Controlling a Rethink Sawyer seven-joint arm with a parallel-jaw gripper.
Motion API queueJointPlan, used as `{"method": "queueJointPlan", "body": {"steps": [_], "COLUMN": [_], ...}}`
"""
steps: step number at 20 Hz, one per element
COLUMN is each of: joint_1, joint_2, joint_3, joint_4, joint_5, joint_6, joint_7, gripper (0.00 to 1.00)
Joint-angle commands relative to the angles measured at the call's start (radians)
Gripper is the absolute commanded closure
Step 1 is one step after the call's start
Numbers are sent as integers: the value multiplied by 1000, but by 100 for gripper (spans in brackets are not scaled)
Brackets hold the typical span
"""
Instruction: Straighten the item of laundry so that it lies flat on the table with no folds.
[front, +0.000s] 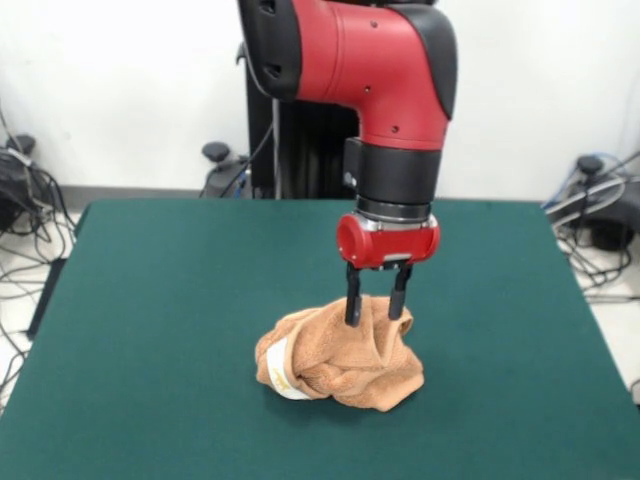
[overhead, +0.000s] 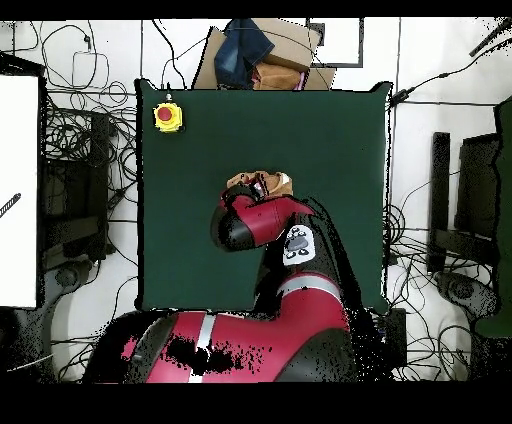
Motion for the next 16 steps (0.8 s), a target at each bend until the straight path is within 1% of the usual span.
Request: {"method": "queueJointPlan", "body": {"steps": [1, 4, 7, 10, 13, 16], "joint_1": [27, 72, 78, 129, 171, 192], "joint_2": [30, 41, 54, 94, 114, 123], "joint_3": [20, -30, -46, -119, -179, -214], "joint_4": [2, -9, -1, -27, -46, -43], "joint_5": [24, 28, 33, 52, 72, 86], "joint_6": [47, 23, 39, 5, -7, -4], "joint_7": [136, 150, 155, 178, 185, 188], "gripper": [0, 0, 0, 0, 0, 0]}}
